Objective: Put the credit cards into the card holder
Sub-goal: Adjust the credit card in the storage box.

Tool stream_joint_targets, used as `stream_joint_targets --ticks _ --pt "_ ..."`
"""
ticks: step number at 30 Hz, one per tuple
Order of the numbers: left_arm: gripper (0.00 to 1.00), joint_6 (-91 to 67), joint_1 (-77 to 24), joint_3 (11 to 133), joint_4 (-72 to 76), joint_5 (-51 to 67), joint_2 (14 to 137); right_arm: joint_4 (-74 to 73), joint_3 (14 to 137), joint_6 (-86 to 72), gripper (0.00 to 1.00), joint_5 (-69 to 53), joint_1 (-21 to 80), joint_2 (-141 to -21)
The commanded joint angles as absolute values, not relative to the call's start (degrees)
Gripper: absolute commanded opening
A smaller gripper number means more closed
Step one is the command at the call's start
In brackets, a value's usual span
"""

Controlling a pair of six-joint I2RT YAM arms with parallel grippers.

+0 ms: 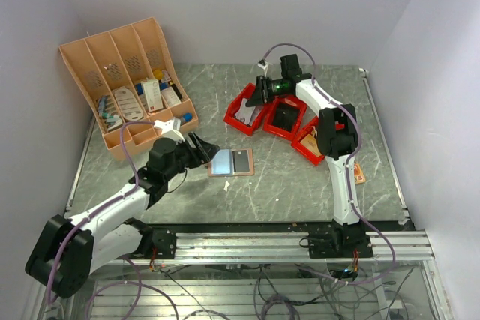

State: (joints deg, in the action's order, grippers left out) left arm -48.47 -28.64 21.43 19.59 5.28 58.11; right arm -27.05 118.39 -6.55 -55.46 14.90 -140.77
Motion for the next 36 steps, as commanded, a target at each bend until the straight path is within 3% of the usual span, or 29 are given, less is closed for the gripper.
stream_joint_targets --ticks 1,8,16,22,33,36 --pt "0.76 -48.43 -28.30 20.65 19.74 3.96 57.29 -33.59 121.48 -0.06 0.21 -50.43 16.37 -142.15" --pt "0.76 -48.17 -28.30 20.85 19.14 3.84 56.97 -38.64 122.61 5.34 0.20 -44.04 19.39 -143.68" --pt "0.76 -48.41 -28.26 20.21 19.57 3.75 56.71 -40.54 123.79 6.49 0.20 -47.20 20.77 -144.84" --pt "0.76 -48.01 -28.30 20.61 18.44 3.56 56.05 -36.62 122.58 3.57 0.00 -48.74 19.94 -144.01" --pt "0.76 -48.12 -28.30 20.65 17.47 3.23 55.03 -29.64 120.72 -4.08 0.00 -58.93 14.26 -140.44" --pt "0.76 -48.16 -28.30 20.74 17.78 3.35 55.38 -28.94 119.15 -5.05 0.09 -60.80 13.32 -140.14"
